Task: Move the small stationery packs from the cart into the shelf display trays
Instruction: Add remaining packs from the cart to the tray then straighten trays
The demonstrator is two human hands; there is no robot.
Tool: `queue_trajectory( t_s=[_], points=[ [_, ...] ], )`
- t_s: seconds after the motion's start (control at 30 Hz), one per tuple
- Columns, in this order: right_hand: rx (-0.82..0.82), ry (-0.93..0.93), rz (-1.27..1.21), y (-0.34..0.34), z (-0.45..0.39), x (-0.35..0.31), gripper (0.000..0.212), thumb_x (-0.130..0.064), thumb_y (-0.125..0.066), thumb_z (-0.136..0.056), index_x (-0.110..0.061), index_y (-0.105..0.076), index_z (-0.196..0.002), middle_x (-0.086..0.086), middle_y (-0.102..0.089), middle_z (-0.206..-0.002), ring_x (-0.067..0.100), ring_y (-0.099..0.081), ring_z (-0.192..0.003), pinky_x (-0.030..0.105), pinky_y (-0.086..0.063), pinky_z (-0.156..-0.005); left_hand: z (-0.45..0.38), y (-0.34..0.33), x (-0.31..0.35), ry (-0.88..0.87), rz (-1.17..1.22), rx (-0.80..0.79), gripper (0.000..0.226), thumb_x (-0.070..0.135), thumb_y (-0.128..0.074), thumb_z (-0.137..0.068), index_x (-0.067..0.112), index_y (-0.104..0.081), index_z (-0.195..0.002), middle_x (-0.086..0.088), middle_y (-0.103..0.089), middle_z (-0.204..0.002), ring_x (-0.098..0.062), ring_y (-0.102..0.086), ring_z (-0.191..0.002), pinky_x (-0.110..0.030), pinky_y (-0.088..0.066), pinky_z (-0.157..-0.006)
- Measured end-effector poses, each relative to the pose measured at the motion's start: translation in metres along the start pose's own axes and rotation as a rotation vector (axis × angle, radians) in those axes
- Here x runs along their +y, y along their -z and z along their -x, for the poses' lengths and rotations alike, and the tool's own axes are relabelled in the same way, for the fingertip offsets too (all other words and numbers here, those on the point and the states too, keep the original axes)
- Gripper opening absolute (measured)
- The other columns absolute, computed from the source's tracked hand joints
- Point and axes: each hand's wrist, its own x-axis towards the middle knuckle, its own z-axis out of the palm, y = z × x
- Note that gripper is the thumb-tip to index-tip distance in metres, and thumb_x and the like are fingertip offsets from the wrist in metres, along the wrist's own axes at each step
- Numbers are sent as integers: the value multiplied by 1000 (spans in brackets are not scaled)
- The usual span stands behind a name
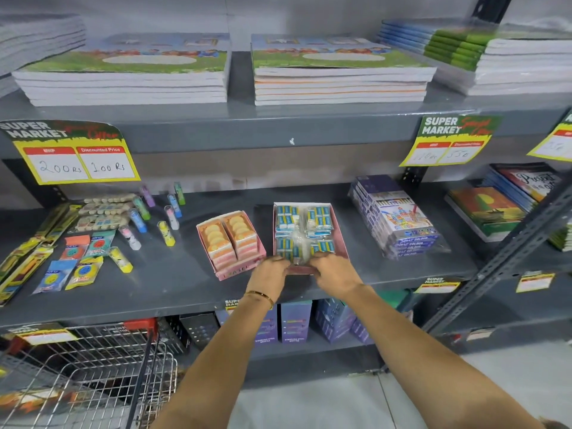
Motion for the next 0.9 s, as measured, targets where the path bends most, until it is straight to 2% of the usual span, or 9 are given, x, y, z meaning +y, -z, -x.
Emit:
queue_trajectory(
  t_s=[0.1, 0.23, 0.4, 0.53, 0.63, 0.7, 0.77, 0.9],
  points=[
    [-11, -18, 106, -1, 0, 4, 33, 0, -51, -87, -14, -63, -115, 5, -66, -118, 27, -65, -106, 40, -56, -88, -4, 6, 6, 51, -111, -59, 23, 5, -46, -90, 9, -66, -102, -15, -68, -104, -32, -64, -97, -40, -51, -84],
    [6, -58, 120, 0, 0, 14, 35, 2, -49, -87, -16, -64, -113, 6, -68, -115, 25, -66, -105, 38, -54, -87, -8, 5, 18, 47, -168, -93, 20, 3, -46, -88, 8, -65, -96, -17, -67, -101, -35, -64, -95, -41, -52, -82],
    [10, -103, 77, 1, 0, 19, 28, -6, -49, -92, -17, -67, -110, 8, -69, -115, 28, -65, -104, 36, -52, -86, -9, 3, 24, 38, -184, -86, 20, 3, -46, -90, 6, -64, -97, -17, -67, -101, -36, -64, -93, -43, -52, -80],
    [4, -116, 58, 1, 1, 17, 27, -3, -50, -90, -16, -67, -108, 10, -70, -112, 29, -66, -101, 37, -53, -84, -8, 2, 24, 33, -170, -79, 22, 6, -45, -93, 9, -65, -101, -14, -68, -103, -34, -65, -95, -42, -53, -81],
    [79, -81, -10, 3, 2, 12, 23, -10, -53, -89, -14, -65, -107, 7, -67, -113, 28, -63, -103, 36, -54, -84, -3, -1, 21, 13, -83, -10, 25, 9, -47, -94, 13, -63, -111, -10, -67, -114, -29, -63, -103, -40, -53, -84],
    [145, -29, -51, 3, -2, 2, 27, -10, -54, -87, -11, -63, -113, 7, -64, -118, 28, -59, -110, 37, -53, -87, 3, 1, 12, 14, -24, 61, 31, 8, -49, -92, 13, -58, -122, -6, -61, -127, -25, -59, -114, -38, -52, -92],
    [145, 29, -45, 3, -11, -16, 33, -7, -53, -88, -11, -60, -120, 8, -61, -123, 28, -56, -115, 38, -51, -91, 10, 6, -5, 53, -56, 91, 37, 6, -48, -92, 13, -54, -128, -5, -57, -133, -22, -55, -120, -35, -49, -97],
    [84, 160, 3, -4, -34, -59, 36, -4, -47, -92, -14, -58, -124, 8, -62, -126, 26, -59, -113, 35, -51, -92, 27, 23, -39, 238, -155, 62, 35, 12, -41, -97, 20, -49, -130, -7, -57, -130, -29, -58, -113, -36, -50, -93]
  ],
)
